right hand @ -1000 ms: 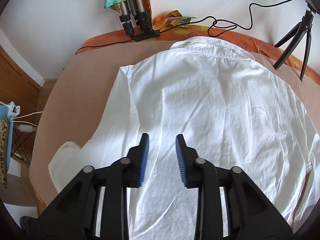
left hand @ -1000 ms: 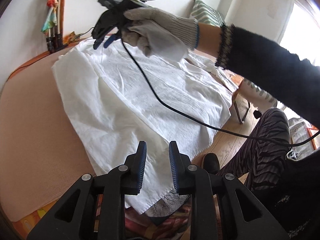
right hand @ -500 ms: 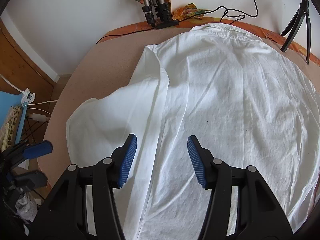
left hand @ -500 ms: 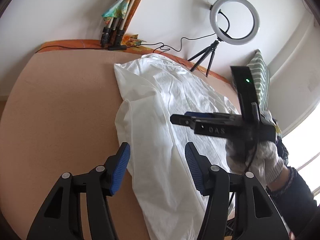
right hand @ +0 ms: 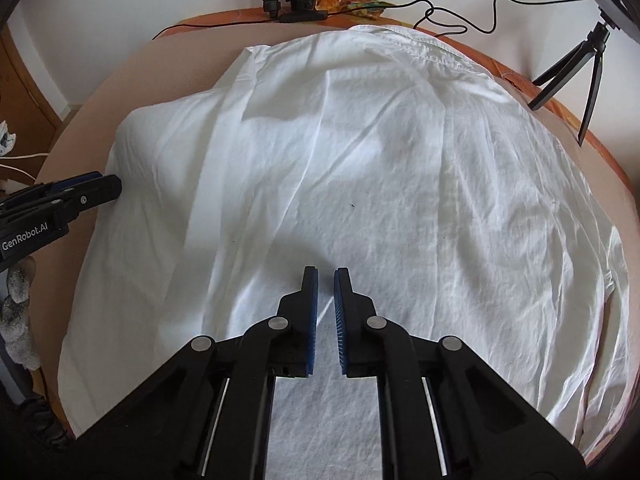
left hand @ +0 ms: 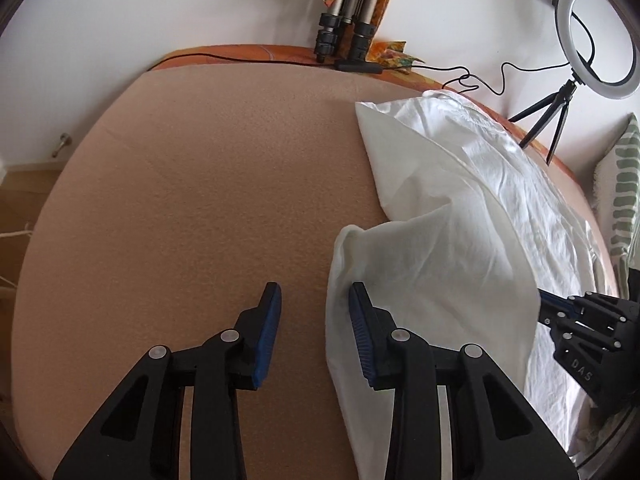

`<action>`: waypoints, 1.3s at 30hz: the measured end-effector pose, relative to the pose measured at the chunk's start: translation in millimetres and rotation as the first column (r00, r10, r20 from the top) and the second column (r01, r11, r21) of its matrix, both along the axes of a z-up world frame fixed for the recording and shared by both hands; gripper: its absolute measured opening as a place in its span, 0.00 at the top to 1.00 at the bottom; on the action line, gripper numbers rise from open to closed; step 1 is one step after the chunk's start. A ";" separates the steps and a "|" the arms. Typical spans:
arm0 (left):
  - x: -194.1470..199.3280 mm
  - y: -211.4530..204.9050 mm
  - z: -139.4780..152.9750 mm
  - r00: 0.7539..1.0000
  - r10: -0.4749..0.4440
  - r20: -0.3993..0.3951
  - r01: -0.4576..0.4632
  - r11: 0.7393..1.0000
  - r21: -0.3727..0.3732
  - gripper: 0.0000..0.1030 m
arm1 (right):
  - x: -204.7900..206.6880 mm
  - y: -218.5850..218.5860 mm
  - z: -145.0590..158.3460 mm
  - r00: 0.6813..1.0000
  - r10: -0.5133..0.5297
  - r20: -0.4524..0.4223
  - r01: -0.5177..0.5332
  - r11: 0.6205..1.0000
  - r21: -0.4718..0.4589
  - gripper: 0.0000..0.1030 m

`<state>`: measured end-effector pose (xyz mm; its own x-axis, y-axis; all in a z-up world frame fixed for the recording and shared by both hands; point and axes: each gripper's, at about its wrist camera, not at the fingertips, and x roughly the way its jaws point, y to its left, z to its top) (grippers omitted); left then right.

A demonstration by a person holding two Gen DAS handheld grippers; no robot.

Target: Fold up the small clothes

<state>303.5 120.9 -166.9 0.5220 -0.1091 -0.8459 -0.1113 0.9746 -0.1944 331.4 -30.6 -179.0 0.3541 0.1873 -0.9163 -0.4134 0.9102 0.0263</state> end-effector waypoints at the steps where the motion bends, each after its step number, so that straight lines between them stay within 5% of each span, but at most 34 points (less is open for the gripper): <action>1: -1.3 3.0 0.3 1.000 -0.004 0.003 0.004 1.000 -0.022 0.70 | 0.6 -5.2 2.1 1.000 -0.014 -0.002 0.014 1.000 0.011 0.91; 8: -31.6 14.6 33.2 0.995 -0.029 0.097 0.029 1.000 -0.001 0.70 | -30.4 -28.9 44.9 0.999 0.007 0.034 -0.013 0.982 0.190 0.90; 12: -66.7 8.1 50.5 0.983 -0.102 0.153 0.097 0.995 0.037 0.70 | -60.8 -24.3 59.9 0.994 0.103 0.047 -0.112 0.957 0.267 0.90; 16: -100.9 4.9 48.5 0.979 -0.151 0.135 0.152 0.988 -0.002 0.70 | -82.9 -3.6 57.5 0.977 0.211 0.036 -0.211 0.923 0.321 0.90; 21: -131.9 -3.3 32.7 0.974 -0.208 0.088 0.214 0.975 -0.060 0.70 | -93.0 20.6 29.7 0.963 0.270 -0.007 -0.253 0.912 0.323 0.90; 26: -146.3 -18.4 17.3 0.965 -0.260 0.038 0.261 0.964 -0.057 0.70 | -85.4 15.9 10.5 0.982 0.188 -0.031 -0.178 0.963 0.200 0.90; 34: -167.6 -15.2 11.0 0.972 -0.231 0.032 0.233 0.962 -0.143 0.62 | -81.1 -14.9 8.1 0.988 0.139 -0.061 -0.123 0.970 0.210 0.90; 39: -192.1 -15.1 2.8 0.980 -0.198 0.032 0.201 0.959 -0.199 0.56 | -72.6 -22.3 33.6 0.992 0.122 -0.045 -0.106 0.960 0.259 0.90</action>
<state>111.3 105.8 -164.2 0.4822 -0.3785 -0.7901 0.0850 0.9178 -0.3878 258.7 -52.9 -145.3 0.2632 0.4535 -0.8515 -0.5046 0.8170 0.2792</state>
